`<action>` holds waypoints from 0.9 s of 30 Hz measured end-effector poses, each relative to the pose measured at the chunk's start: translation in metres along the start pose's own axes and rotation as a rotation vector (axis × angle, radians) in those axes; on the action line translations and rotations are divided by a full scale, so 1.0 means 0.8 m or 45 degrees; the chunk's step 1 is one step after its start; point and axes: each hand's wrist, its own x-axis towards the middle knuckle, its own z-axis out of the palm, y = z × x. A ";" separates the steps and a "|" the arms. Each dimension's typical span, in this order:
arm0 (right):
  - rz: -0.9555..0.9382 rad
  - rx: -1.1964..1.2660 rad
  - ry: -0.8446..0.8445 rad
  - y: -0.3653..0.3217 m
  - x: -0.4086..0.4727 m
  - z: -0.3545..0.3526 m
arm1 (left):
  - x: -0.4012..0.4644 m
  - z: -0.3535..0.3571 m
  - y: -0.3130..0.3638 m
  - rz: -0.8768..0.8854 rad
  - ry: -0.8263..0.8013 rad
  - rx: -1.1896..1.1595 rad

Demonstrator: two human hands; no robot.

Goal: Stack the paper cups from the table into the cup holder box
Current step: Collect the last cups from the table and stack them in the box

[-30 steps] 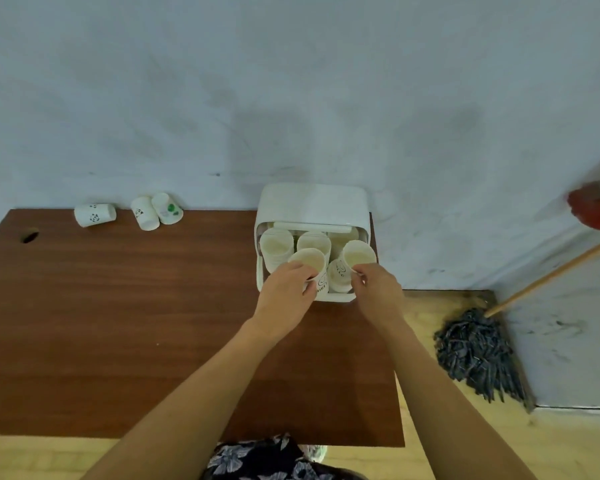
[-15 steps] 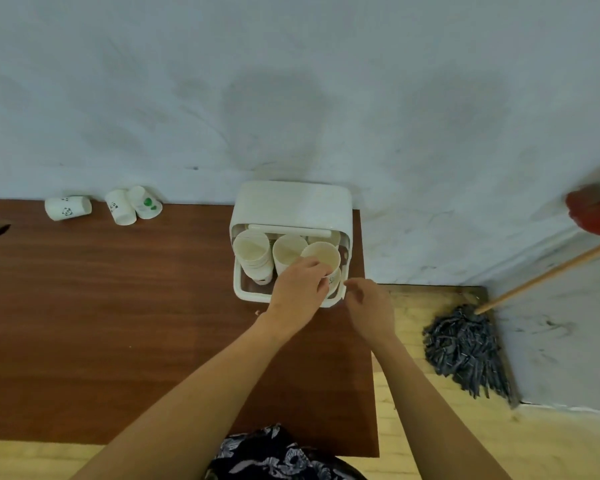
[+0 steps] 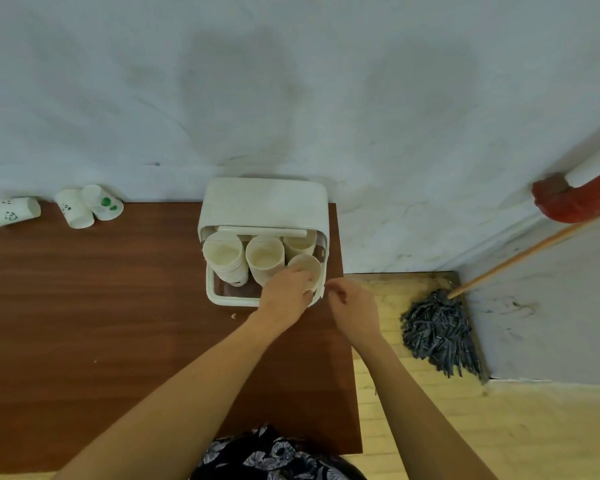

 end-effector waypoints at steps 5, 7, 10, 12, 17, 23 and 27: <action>-0.105 0.003 -0.001 -0.042 0.000 0.007 | -0.018 -0.033 -0.015 0.011 0.216 -0.107; -0.184 0.001 -0.035 -0.067 -0.003 0.014 | -0.032 -0.049 -0.036 -0.046 0.252 -0.107; -0.310 -0.042 -0.111 -0.106 -0.007 0.035 | -0.057 -0.073 -0.078 -0.199 0.213 -0.064; -0.393 -0.062 -0.151 -0.135 -0.007 0.058 | -0.075 -0.086 -0.112 -0.291 0.184 -0.026; -0.497 -0.153 -0.312 -0.207 0.000 0.126 | -0.121 -0.125 -0.216 -0.503 0.203 0.015; -0.521 -0.269 -0.460 -0.299 0.027 0.221 | -0.150 -0.186 -0.360 -0.673 0.270 -0.048; -0.388 -0.270 -0.466 -0.361 0.058 0.286 | -0.139 -0.237 -0.461 -0.733 0.294 -0.094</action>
